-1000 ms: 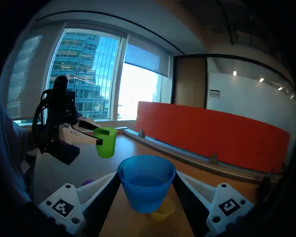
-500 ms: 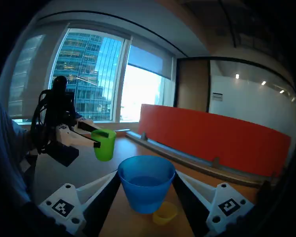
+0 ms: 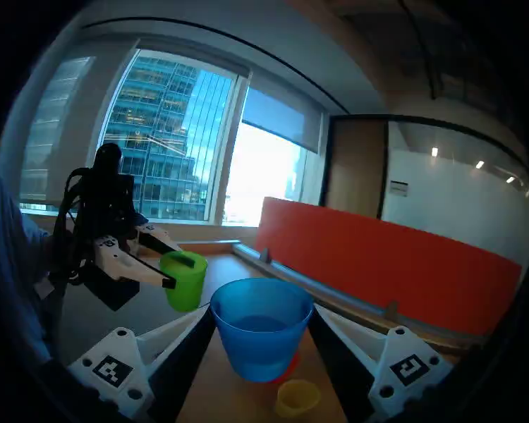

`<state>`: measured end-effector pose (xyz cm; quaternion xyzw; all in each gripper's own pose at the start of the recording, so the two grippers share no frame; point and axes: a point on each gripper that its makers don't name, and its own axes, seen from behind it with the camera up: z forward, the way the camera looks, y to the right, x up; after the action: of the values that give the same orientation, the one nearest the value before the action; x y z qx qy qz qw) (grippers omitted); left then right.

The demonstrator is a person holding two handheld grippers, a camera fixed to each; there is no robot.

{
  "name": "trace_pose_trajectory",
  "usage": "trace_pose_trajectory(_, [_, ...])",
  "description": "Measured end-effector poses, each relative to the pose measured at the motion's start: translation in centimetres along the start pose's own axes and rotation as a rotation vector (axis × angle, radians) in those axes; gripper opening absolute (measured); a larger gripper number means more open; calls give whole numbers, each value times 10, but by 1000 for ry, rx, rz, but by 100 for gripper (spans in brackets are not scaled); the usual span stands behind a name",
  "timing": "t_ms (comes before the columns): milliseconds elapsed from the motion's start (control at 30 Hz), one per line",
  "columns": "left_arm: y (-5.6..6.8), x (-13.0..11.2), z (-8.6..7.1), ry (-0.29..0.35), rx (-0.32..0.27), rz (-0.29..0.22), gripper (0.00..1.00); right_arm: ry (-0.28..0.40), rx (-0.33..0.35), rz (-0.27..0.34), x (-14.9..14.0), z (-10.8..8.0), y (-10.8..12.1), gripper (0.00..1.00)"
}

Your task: Pour water

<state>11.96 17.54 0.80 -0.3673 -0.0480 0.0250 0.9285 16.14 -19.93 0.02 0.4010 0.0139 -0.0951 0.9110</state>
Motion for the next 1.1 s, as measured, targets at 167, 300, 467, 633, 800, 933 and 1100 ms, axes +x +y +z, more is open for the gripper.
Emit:
trace_pose_trajectory(167, [5, -1, -4, 6, -7, -10, 88, 23, 2, -26, 15, 5, -2, 91])
trace_pose_trajectory(300, [10, -2, -6, 10, -17, -15, 88, 37, 3, -56, 23, 8, -2, 91])
trace_pose_trajectory(467, [15, -5, -9, 10, -26, -16, 88, 43, 4, -110, 31, 12, -3, 91])
trace_pose_trajectory(633, [21, -7, -10, 9, -38, -19, 88, 47, 6, -171, 37, 16, -6, 91])
trace_pose_trajectory(800, [28, -8, -11, 9, -53, -19, 88, 51, 14, -223, 43, 19, -10, 91])
trace_pose_trajectory(933, [34, -9, -10, 9, -66, -19, 88, 56, 17, -263, 49, 23, -12, 91])
trace_pose_trajectory(1100, [40, -9, -10, 11, -77, -20, 88, 59, 15, -311, 54, 26, -13, 91])
